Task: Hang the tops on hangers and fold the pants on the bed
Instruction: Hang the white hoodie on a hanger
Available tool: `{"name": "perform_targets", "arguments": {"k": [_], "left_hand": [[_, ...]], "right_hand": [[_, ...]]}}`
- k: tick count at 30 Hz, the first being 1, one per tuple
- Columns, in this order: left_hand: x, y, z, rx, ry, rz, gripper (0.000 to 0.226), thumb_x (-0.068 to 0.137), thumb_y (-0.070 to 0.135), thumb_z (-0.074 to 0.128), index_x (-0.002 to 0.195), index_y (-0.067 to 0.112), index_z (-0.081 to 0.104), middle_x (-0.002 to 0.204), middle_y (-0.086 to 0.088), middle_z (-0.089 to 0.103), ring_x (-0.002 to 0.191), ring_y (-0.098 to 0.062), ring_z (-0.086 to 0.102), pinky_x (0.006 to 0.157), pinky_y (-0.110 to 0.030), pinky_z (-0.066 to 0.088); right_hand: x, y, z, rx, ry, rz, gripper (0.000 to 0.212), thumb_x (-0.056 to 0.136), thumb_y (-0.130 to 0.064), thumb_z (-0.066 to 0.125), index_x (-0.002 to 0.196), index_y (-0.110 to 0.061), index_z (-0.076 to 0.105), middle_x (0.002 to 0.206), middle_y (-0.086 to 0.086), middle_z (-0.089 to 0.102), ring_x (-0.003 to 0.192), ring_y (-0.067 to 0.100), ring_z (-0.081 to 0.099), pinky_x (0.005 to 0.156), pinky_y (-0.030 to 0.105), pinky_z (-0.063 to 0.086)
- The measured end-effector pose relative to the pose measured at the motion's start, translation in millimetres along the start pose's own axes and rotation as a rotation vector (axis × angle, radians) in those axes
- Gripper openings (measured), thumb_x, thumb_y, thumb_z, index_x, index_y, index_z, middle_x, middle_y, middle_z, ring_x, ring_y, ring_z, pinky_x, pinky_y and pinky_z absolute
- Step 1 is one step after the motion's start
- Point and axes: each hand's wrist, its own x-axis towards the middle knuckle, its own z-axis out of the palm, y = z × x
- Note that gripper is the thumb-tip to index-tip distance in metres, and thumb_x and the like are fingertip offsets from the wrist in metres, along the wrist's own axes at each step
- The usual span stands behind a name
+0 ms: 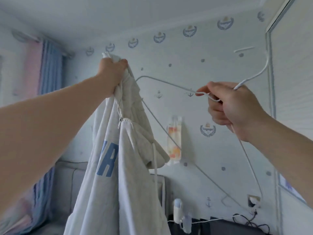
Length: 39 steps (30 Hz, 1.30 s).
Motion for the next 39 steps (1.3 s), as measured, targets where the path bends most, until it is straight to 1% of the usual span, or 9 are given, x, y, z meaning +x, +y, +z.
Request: {"name": "perform_targets", "arguments": {"k": [3, 8, 12, 16, 19, 25, 30, 35, 39], "left_hand": [[9, -16, -55, 0.158, -0.008, -0.011, 0.043, 0.094, 0.037, 0.063, 0.124, 0.006, 0.057, 0.107, -0.007, 0.063, 0.090, -0.020, 0.062, 0.069, -0.027, 0.050], [24, -46, -149, 0.480, -0.028, -0.002, 0.035, 0.096, 0.034, 0.063, 0.115, 0.005, 0.059, 0.092, -0.004, 0.059, 0.073, -0.015, 0.056, 0.056, -0.025, 0.043], [30, -77, -225, 0.766, -0.121, 0.022, 0.021, 0.095, 0.030, 0.065, 0.091, 0.010, 0.060, 0.082, -0.001, 0.056, 0.070, -0.015, 0.055, 0.058, -0.027, 0.043], [23, -126, -307, 1.004, -0.252, -0.058, 0.025, 0.093, 0.032, 0.065, 0.097, 0.008, 0.062, 0.088, -0.007, 0.061, 0.079, -0.024, 0.061, 0.069, -0.035, 0.051], [0, -171, -367, 1.098, -0.315, -0.159, 0.022, 0.092, 0.030, 0.066, 0.090, 0.009, 0.062, 0.080, -0.005, 0.059, 0.071, -0.021, 0.058, 0.061, -0.032, 0.048], [-69, -263, -465, 1.246, -0.343, -0.271, 0.022, 0.091, 0.031, 0.060, 0.070, 0.024, 0.055, 0.070, 0.003, 0.058, 0.065, -0.018, 0.056, 0.055, -0.030, 0.041], [-149, -329, -510, 1.353, -0.347, -0.361, 0.018, 0.090, 0.030, 0.055, 0.073, 0.030, 0.051, 0.090, 0.000, 0.057, 0.079, -0.027, 0.058, 0.065, -0.035, 0.045], [-238, -388, -536, 1.175, -0.306, -0.617, 0.015, 0.094, 0.023, 0.054, 0.103, 0.028, 0.064, 0.094, 0.004, 0.064, 0.090, -0.027, 0.059, 0.072, -0.033, 0.042], [-289, -414, -540, 1.021, -0.242, -0.778, 0.012, 0.096, 0.026, 0.060, 0.104, 0.023, 0.068, 0.087, 0.006, 0.066, 0.086, -0.022, 0.060, 0.070, -0.031, 0.043]], "right_hand": [[-2, 14, 55, 0.058, -0.079, 0.024, 0.034, 0.106, -0.020, 0.045, 0.087, -0.005, 0.068, 0.052, 0.000, 0.023, 0.040, 0.012, 0.016, 0.040, 0.015, 0.015], [-14, 49, 155, 0.132, -0.154, 0.074, 0.034, 0.105, -0.018, 0.045, 0.085, -0.005, 0.069, 0.050, -0.001, 0.024, 0.040, 0.012, 0.016, 0.042, 0.015, 0.014], [-30, 85, 240, 0.235, -0.186, 0.159, 0.035, 0.104, -0.016, 0.045, 0.080, -0.008, 0.069, 0.049, -0.002, 0.023, 0.040, 0.012, 0.015, 0.044, 0.015, 0.013], [-61, 122, 318, 0.260, -0.255, 0.248, 0.031, 0.103, -0.017, 0.048, 0.086, -0.006, 0.071, 0.050, -0.002, 0.025, 0.042, 0.013, 0.016, 0.042, 0.016, 0.015], [-95, 152, 370, 0.273, -0.305, 0.296, 0.033, 0.104, -0.017, 0.048, 0.083, -0.010, 0.072, 0.049, -0.001, 0.028, 0.039, 0.010, 0.020, 0.038, 0.015, 0.018], [-178, 216, 446, 0.277, -0.402, 0.413, 0.027, 0.104, -0.012, 0.048, 0.089, -0.004, 0.070, 0.046, -0.003, 0.032, 0.038, 0.008, 0.024, 0.036, 0.018, 0.022], [-258, 265, 477, 0.229, -0.468, 0.541, 0.026, 0.102, -0.017, 0.053, 0.085, -0.017, 0.072, 0.049, -0.003, 0.030, 0.042, 0.010, 0.023, 0.039, 0.020, 0.021], [-334, 301, 481, 0.154, -0.524, 0.707, 0.018, 0.098, -0.012, 0.060, 0.084, -0.016, 0.070, 0.050, -0.007, 0.040, 0.043, 0.007, 0.030, 0.042, 0.016, 0.026], [-376, 315, 468, 0.065, -0.554, 0.740, 0.013, 0.098, -0.006, 0.060, 0.091, -0.010, 0.070, 0.051, -0.011, 0.046, 0.045, 0.004, 0.034, 0.045, 0.015, 0.027]]}}
